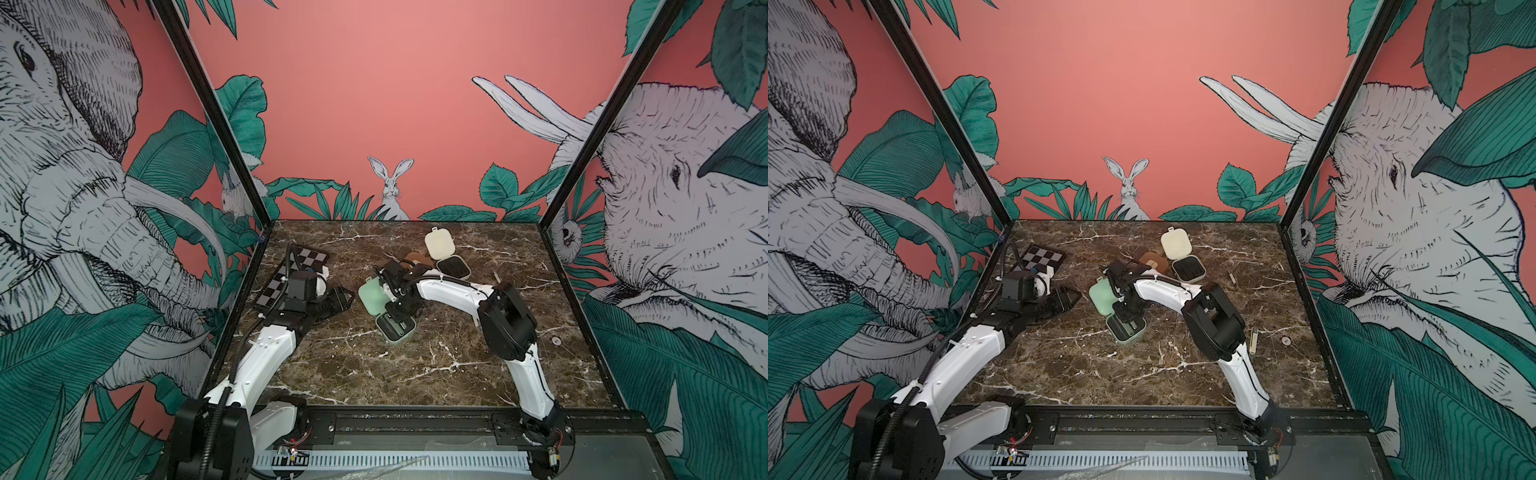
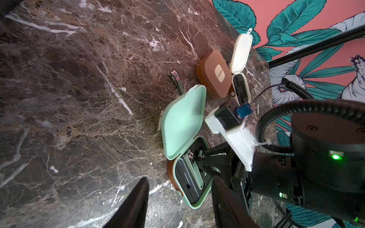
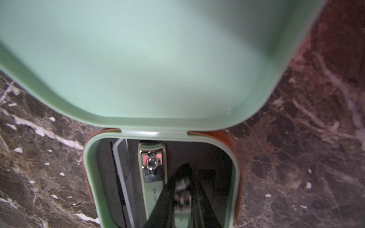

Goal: Organize nail clipper sets
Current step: Place the nail clipper in the storage box.

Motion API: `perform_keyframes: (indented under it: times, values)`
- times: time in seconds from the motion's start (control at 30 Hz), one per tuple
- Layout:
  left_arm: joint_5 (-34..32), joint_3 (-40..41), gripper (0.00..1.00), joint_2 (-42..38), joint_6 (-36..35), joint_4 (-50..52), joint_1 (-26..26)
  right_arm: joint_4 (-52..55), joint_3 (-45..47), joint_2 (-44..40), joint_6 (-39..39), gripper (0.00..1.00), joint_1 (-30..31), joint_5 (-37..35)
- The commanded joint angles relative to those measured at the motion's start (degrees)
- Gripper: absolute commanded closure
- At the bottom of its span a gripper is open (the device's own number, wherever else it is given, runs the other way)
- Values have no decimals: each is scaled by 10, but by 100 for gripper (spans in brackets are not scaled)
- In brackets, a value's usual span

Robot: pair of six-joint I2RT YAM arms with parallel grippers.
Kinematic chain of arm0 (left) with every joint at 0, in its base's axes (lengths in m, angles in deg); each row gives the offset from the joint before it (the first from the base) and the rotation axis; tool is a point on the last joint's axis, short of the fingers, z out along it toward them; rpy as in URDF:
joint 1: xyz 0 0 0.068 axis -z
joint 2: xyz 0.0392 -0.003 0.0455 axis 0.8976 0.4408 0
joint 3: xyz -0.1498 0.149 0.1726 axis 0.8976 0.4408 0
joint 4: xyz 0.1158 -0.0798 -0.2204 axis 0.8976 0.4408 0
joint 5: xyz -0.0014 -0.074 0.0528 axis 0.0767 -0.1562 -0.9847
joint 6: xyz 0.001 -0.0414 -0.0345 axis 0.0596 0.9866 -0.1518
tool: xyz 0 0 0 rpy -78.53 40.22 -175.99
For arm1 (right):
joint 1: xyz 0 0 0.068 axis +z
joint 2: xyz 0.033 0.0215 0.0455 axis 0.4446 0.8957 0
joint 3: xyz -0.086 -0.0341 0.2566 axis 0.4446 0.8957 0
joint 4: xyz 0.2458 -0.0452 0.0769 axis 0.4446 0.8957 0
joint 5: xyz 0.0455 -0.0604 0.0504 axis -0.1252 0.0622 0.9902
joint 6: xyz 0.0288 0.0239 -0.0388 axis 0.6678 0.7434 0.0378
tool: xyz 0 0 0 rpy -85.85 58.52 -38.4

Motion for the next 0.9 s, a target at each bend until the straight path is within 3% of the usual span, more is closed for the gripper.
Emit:
perform_keyframes:
  times: [0.0,0.67,0.73,0.87]
  values:
    - [5,10,46,-9,4,-10,-3,4,-8,10,1,76,-2,-4]
    - [5,0,46,-10,4,-4,-3,16,-44,-57,13,63,-1,-11]
    - [4,0,46,-10,4,-4,-3,19,-46,-54,12,66,-1,-10]
    - [4,-1,47,-9,4,-3,-3,19,-44,-36,11,84,-2,-2]
